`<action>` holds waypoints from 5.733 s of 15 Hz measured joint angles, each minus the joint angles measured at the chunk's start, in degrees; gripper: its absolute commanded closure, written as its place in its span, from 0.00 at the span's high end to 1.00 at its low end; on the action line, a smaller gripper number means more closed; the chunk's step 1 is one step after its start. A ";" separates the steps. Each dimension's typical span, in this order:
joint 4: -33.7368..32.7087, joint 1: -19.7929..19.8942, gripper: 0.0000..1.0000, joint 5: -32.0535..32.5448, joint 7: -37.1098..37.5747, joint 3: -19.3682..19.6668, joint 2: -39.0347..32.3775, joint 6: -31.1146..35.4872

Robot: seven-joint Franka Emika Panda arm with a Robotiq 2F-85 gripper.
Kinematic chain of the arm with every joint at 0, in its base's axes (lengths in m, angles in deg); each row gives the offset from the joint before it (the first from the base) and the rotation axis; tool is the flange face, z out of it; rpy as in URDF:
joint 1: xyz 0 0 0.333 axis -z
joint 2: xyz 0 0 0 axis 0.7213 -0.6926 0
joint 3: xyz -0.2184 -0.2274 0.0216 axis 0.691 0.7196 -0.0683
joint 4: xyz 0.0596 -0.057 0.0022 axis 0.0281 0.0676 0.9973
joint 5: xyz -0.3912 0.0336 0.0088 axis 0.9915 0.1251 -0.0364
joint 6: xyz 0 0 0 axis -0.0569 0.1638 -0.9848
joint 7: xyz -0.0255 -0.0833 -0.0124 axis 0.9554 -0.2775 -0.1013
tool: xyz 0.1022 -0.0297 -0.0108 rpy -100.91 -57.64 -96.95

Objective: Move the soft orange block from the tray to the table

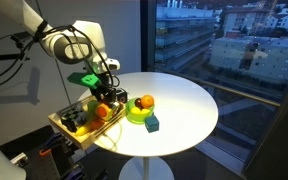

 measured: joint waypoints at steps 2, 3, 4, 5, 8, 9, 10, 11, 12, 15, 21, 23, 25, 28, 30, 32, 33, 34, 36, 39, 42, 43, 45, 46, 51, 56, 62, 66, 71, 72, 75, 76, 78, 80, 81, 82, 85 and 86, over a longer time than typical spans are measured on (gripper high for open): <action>0.00 0.03 0.24 0.48 0.33 -0.01 0.04 0.45; -0.03 0.05 0.19 0.97 0.99 -0.03 0.07 0.45; -0.07 0.06 0.14 1.47 1.86 -0.07 0.08 0.45; -0.13 0.08 0.14 1.93 2.69 -0.09 0.10 0.43; -0.26 0.17 0.09 3.26 5.64 -0.15 0.40 -0.12; -0.34 0.27 0.07 3.37 6.30 -0.15 0.57 -0.66; -0.43 0.39 0.07 3.37 6.75 -0.15 0.86 -1.50; -0.57 0.62 0.08 3.37 7.06 -0.15 1.32 -2.68; -0.74 0.91 0.08 3.37 7.30 -0.14 1.87 -3.99; -1.31 2.25 0.05 3.38 7.88 -0.02 4.34 -7.78; -2.21 5.67 0.07 5.57 9.54 0.29 7.68 -10.11; -2.51 6.96 0.07 7.09 11.03 0.39 7.45 -10.06; -2.82 8.13 0.07 8.75 12.50 0.50 6.80 -9.97; -3.30 9.54 0.06 11.12 14.55 0.74 5.03 -9.44; -3.46 10.08 0.06 12.43 15.61 0.96 3.51 -8.70; -3.48 10.45 0.06 13.47 16.04 1.23 1.87 -7.12; -3.48 10.54 0.06 13.67 16.04 1.41 1.12 -6.15; -3.47 10.56 0.07 13.84 16.04 1.63 0.34 -5.01; -3.44 10.56 0.07 14.17 16.04 1.93 -0.96 -2.90; -3.39 10.56 0.44 15.06 16.04 2.16 -2.59 -0.25; -3.33 10.56 0.59 15.98 16.05 2.18 -3.58 0.94; -3.31 10.55 0.67 16.12 16.05 2.18 -3.71 1.06; -3.27 10.55 0.84 16.23 16.05 2.18 -3.75 1.07; -3.27 10.55 0.91 16.40 16.05 2.18 -3.75 1.07; -3.26 10.47 1.00 16.63 16.05 2.18 -3.73 0.78; -3.40 9.13 1.00 15.77 16.06 2.10 -3.00 -4.83; -3.96 6.29 1.00 11.22 16.06 1.44 0.78 -15.17; -4.64 4.94 1.00 9.92 16.06 0.21 4.35 -21.82; -6.61 3.24 1.00 8.38 16.06 -1.22 10.13 -32.05; -7.10 2.79 1.00 7.38 16.06 -1.33 11.53 -33.71; -8.74 1.40 1.00 3.78 15.92 -1.39 15.49 -37.75; -9.27 1.01 1.00 2.61 15.85 -1.39 16.68 -38.71; -10.03 0.46 1.00 0.88 15.81 -1.39 18.78 -39.52; -10.50 0.15 1.00 0.15 15.82 -1.39 20.57 -39.52; -10.73 0.08 1.00 -0.10 15.81 -1.40 21.41 -39.52; -10.90 0.05 1.00 -0.24 15.81 -1.41 22.16 -39.52; -11.03 0.04 1.00 -0.40 15.81 -1.53 23.91 -39.38; -11.03 0.04 1.00 -0.40 15.82 -1.57 24.23 -39.37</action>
